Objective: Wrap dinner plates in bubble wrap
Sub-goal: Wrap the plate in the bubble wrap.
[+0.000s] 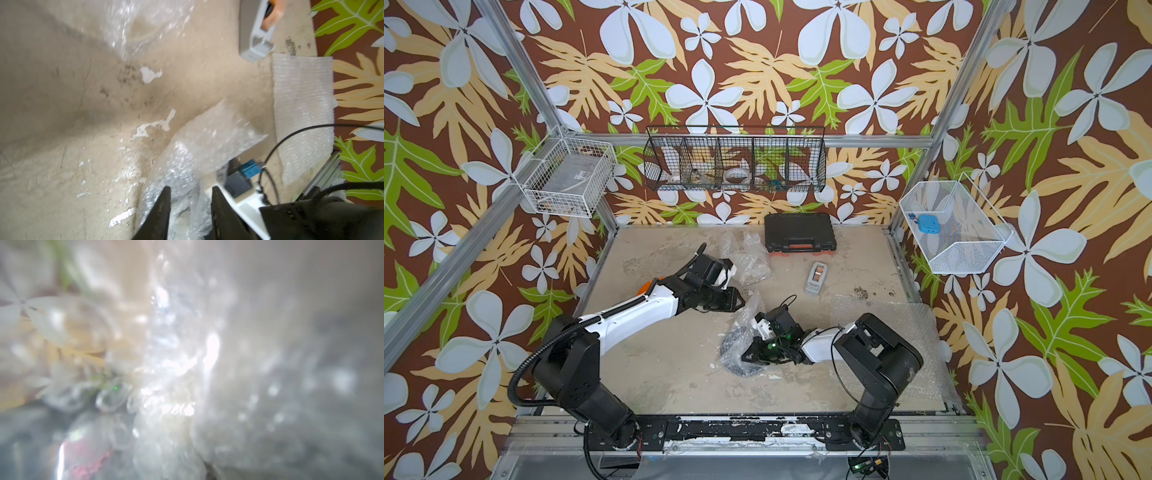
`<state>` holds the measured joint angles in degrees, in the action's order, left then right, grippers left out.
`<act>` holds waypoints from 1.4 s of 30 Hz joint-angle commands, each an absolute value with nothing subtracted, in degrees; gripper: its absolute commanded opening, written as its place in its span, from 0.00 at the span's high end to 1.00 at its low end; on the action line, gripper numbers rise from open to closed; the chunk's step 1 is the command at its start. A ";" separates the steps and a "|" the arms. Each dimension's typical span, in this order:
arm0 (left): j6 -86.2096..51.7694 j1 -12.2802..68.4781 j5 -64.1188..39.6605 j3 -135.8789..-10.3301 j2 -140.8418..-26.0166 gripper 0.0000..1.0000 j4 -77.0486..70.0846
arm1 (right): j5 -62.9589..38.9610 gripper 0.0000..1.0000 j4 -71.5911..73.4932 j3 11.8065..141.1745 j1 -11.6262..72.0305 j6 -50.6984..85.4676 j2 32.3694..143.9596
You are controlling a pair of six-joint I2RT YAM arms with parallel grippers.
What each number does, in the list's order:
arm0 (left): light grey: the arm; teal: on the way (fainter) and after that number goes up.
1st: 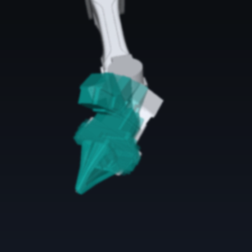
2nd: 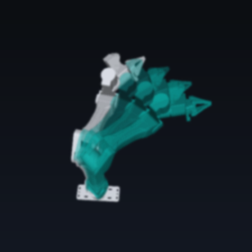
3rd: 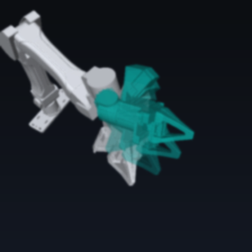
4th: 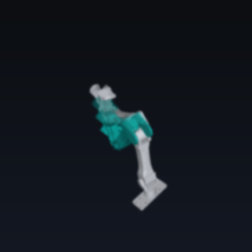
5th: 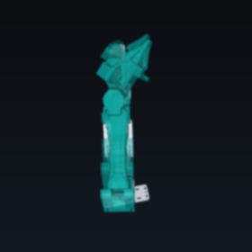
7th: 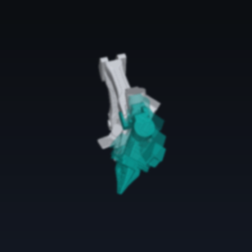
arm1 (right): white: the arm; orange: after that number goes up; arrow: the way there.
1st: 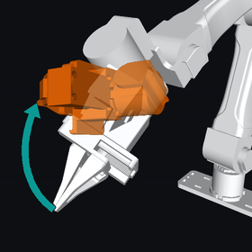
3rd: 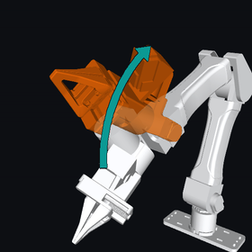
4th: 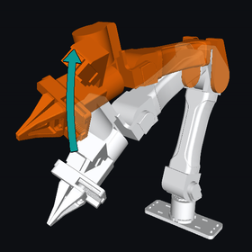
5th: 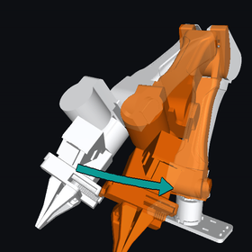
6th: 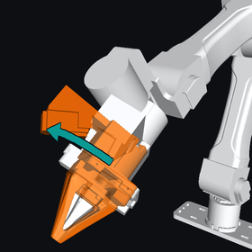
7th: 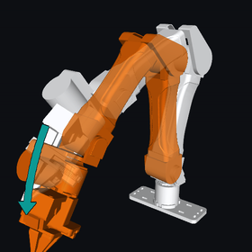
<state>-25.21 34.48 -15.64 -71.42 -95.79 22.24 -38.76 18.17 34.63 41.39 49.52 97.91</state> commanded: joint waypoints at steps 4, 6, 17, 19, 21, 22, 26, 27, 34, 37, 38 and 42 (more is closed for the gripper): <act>-23.01 34.63 -16.50 -80.71 -103.85 0.54 28.39 | -33.03 1.00 9.26 34.41 41.55 49.48 98.90; -22.36 34.92 -17.12 -82.89 -106.67 0.53 29.67 | -32.98 1.00 8.97 34.45 41.54 49.49 98.64; -21.01 37.65 -15.71 -81.27 -106.00 0.98 30.43 | -32.89 1.00 8.98 34.66 41.57 49.65 99.23; -21.26 37.62 -15.58 -77.61 -102.55 1.00 30.07 | -32.83 1.00 8.96 34.93 41.51 49.84 99.53; -21.73 37.62 -15.47 -73.16 -98.78 1.00 29.72 | -33.05 1.00 9.30 35.32 41.54 50.05 99.81; -22.16 37.62 -15.73 -70.35 -96.69 1.00 29.44 | -33.13 1.00 9.40 35.41 41.57 50.18 99.91; -25.28 37.66 -18.97 -58.09 -88.43 1.00 26.86 | -33.18 1.00 9.68 35.77 41.31 50.61 99.93; -26.39 37.57 -20.32 -55.32 -86.74 1.00 25.82 | -33.22 1.00 9.95 35.77 41.28 50.80 99.98; -35.67 38.34 -32.29 -36.43 -83.09 1.00 9.21 | -33.64 1.00 11.84 35.03 41.13 51.77 100.94; -38.69 39.08 -37.18 -32.78 -84.54 1.00 1.48 | -33.59 1.00 12.13 35.02 41.12 51.91 101.22; -39.38 39.51 -38.28 -32.32 -85.09 1.00 -0.35 | -33.58 1.00 12.30 35.04 41.13 51.96 101.36; -44.66 39.81 -43.54 -30.94 -84.23 1.00 -10.10 | -35.48 1.00 13.57 34.67 41.11 52.34 102.17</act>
